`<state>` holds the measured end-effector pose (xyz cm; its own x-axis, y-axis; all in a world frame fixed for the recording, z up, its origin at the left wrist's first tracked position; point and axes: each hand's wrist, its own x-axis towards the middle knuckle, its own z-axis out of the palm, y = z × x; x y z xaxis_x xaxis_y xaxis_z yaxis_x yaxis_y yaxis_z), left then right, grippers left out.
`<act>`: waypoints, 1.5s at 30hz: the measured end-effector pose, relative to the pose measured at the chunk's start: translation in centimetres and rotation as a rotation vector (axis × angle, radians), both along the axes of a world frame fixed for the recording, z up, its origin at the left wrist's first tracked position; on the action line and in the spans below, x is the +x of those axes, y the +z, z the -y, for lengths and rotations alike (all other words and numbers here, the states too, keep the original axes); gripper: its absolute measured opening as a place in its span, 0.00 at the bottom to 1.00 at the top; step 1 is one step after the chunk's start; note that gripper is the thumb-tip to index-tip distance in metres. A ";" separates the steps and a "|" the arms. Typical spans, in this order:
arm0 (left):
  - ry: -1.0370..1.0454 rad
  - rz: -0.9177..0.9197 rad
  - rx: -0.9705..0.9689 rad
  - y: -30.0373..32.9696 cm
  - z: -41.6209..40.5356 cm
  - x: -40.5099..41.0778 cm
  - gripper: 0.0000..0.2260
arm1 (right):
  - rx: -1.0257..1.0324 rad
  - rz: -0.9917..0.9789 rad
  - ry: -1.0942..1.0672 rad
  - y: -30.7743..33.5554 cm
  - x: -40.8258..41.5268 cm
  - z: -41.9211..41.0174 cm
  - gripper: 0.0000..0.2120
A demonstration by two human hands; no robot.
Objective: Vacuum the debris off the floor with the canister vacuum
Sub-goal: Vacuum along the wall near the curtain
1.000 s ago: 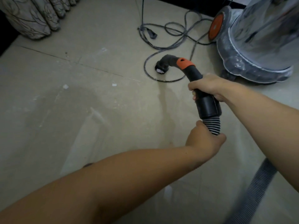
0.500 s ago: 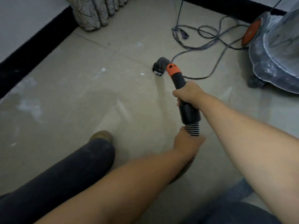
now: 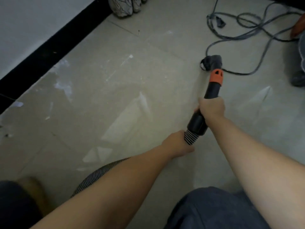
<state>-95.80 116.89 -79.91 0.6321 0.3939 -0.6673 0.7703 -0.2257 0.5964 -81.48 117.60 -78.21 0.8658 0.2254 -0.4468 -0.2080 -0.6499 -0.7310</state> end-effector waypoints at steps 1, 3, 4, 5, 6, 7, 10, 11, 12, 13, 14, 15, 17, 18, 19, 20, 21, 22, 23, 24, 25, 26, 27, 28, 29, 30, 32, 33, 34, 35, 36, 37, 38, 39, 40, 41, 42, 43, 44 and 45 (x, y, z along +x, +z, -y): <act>0.006 -0.004 0.004 -0.2 0.3 0.1 0.13 | 0.009 -0.009 -0.018 0.0 0.2 0.2 0.15; 0.092 0.002 0.024 -0.3 -0.5 -0.7 0.11 | 0.027 -0.021 -0.018 0.2 -0.3 -1.2 0.14; 0.135 0.007 0.048 0.0 -1.5 -1.4 0.10 | 0.041 -0.023 -0.017 0.4 -0.9 -2.3 0.15; 0.161 0.007 0.079 0.2 -2.8 -2.6 0.11 | 0.051 -0.015 -0.007 0.5 -1.9 -3.8 0.17; 0.179 0.003 0.110 0.5 -4.3 -3.8 0.11 | 0.066 -0.014 0.007 0.6 -3.0 -5.4 0.19; 0.195 -0.006 0.135 0.8 -5.7 -5.2 0.11 | 0.077 -0.019 0.042 0.6 -4.3 -7.0 0.20; 0.283 -0.063 0.183 0.2 -9.4 -10.8 0.14 | 0.089 -0.051 0.217 0.5 -10.8 -12.6 0.18; 0.330 -0.083 0.198 -0.4 -10.4 -12.9 0.15 | 0.116 -0.083 0.279 0.1 -13.3 -14.6 0.16; 0.380 -0.098 0.205 -0.9 -10.9 -14.7 0.16 | 0.144 -0.127 0.334 -0.1 -15.5 -15.9 0.14; 0.425 -0.113 0.217 -1.4 -11.2 -16.2 0.17 | 0.167 -0.167 0.393 -0.3 -17.6 -16.9 0.12; 0.454 -0.124 0.224 -2.1 -11.6 -17.6 0.18 | 0.176 -0.186 0.451 -0.6 -19.6 -17.8 0.11; 0.465 -0.118 0.227 -2.6 -11.8 -18.4 0.18 | 0.172 -0.179 0.507 -0.8 -20.8 -18.3 0.11; 0.450 -0.073 0.211 -3.4 -11.7 -19.0 0.18 | 0.150 -0.142 0.534 -1.4 -21.4 -18.2 0.11; 0.425 -0.045 0.194 -3.4 -11.5 -18.8 0.18 | 0.148 -0.118 0.485 -1.7 -20.9 -17.7 0.10; 0.388 -0.023 0.189 -3.2 -11.6 -18.5 0.18 | 0.149 -0.085 0.399 -2.0 -19.9 -17.1 0.10; 0.332 -0.012 0.195 -2.8 -11.9 -18.0 0.17 | 0.137 -0.043 0.281 -2.1 -18.7 -16.3 0.11; 0.267 -0.011 0.201 -2.4 -12.1 -17.4 0.16 | 0.114 -0.013 0.154 -2.1 -17.4 -15.2 0.13; 0.207 -0.013 0.205 -1.9 -12.5 -17.0 0.14 | 0.117 -0.001 0.033 -2.0 -16.5 -14.3 0.14; 0.159 -0.014 0.189 -1.5 -12.5 -16.6 0.13 | 0.158 -0.014 -0.056 -1.9 -15.8 -13.4 0.13; 0.142 -0.010 0.160 -1.2 -12.6 -16.6 0.13 | 0.207 -0.040 -0.095 -1.7 -15.7 -13.0 0.10; 0.151 -0.006 0.133 -1.1 -12.4 -16.7 0.13 | 0.230 -0.061 -0.081 -1.6 -16.1 -12.9 0.07; 0.190 0.000 0.111 -1.1 -12.3 -17.3 0.14 | 0.222 -0.060 -0.024 -1.5 -16.7 -13.4 0.06; 0.244 0.003 0.101 -1.1 -11.9 -18.3 0.15 | 0.198 -0.067 0.065 -1.3 -17.9 -14.0 0.06; 0.298 0.006 0.100 -1.3 -11.5 -19.4 0.15 | 0.168 -0.070 0.187 -0.9 -19.4 -14.8 0.07; 0.350 0.005 0.103 -1.6 -11.0 -20.5 0.16 | 0.136 -0.079 0.329 -0.5 -21.3 -15.6 0.07; 0.409 0.010 0.096 -2.1 -10.2 -21.7 0.17 | 0.100 -0.086 0.470 -0.4 -23.3 -16.0 0.05; 0.519 0.056 0.048 -2.6 -8.4 -23.3 0.19 | 0.047 -0.116 0.682 -0.1 -26.6 -16.2 0.07; 0.550 0.071 0.028 -2.9 -7.6 -23.9 0.19 | 0.033 -0.135 0.744 -0.2 -27.6 -15.9 0.10; 0.548 0.073 0.020 -2.9 -6.9 -24.2 0.20 | 0.019 -0.141 0.764 -0.6 -27.9 -15.4 0.11; 0.516 0.059 0.017 -3.0 -6.4 -24.2 0.20 | 0.016 -0.138 0.729 -0.7 -27.7 -14.6 0.11; 0.474 0.041 0.022 -3.1 -6.3 -23.9 0.20 | 0.018 -0.118 0.646 -1.2 -26.9 -13.7 0.11; 0.421 0.016 0.035 -3.0 -6.4 -23.7 0.20 | 0.026 -0.080 0.527 -1.5 -25.9 -12.8 0.11; 0.360 -0.005 0.050 -2.6 -6.8 -23.3 0.18 | 0.048 -0.044 0.369 -1.9 -24.7 -11.9 0.11; 0.313 -0.013 0.069 -2.2 -7.3 -23.0 0.16 | 0.090 -0.025 0.199 -1.9 -23.6 -11.0 0.11; 0.287 -0.011 0.081 -1.8 -7.9 -22.7 0.14 | 0.139 -0.023 0.045 -2.0 -22.7 -10.3 0.10; 0.272 -0.009 0.089 -1.5 -8.2 -22.7 0.13 | 0.201 -0.045 -0.051 -1.8 -22.2 -9.8 0.08; 0.270 -0.008 0.090 -1.2 -8.2 -22.8 0.13 | 0.232 -0.068 -0.065 -1.7 -22.2 -9.7 0.08; 0.282 -0.010 0.085 -1.1 -7.8 -23.2 0.14 | 0.226 -0.081 -0.009 -1.4 -22.6 -9.9 0.07; 0.312 -0.012 0.079 -1.1 -7.0 -23.6 0.16 | 0.191 -0.091 0.106 -1.1 -23.4 -10.2 0.07; 0.354 -0.019 0.080 -1.1 -6.0 -24.2 0.17 | 0.158 -0.114 0.254 -0.4 -24.6 -10.5 0.06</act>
<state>-120.01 122.91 -81.03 0.4348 0.6374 -0.6361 0.8201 0.0116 0.5722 -106.10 128.14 -78.57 0.7192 0.5019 -0.4804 -0.1405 -0.5721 -0.8080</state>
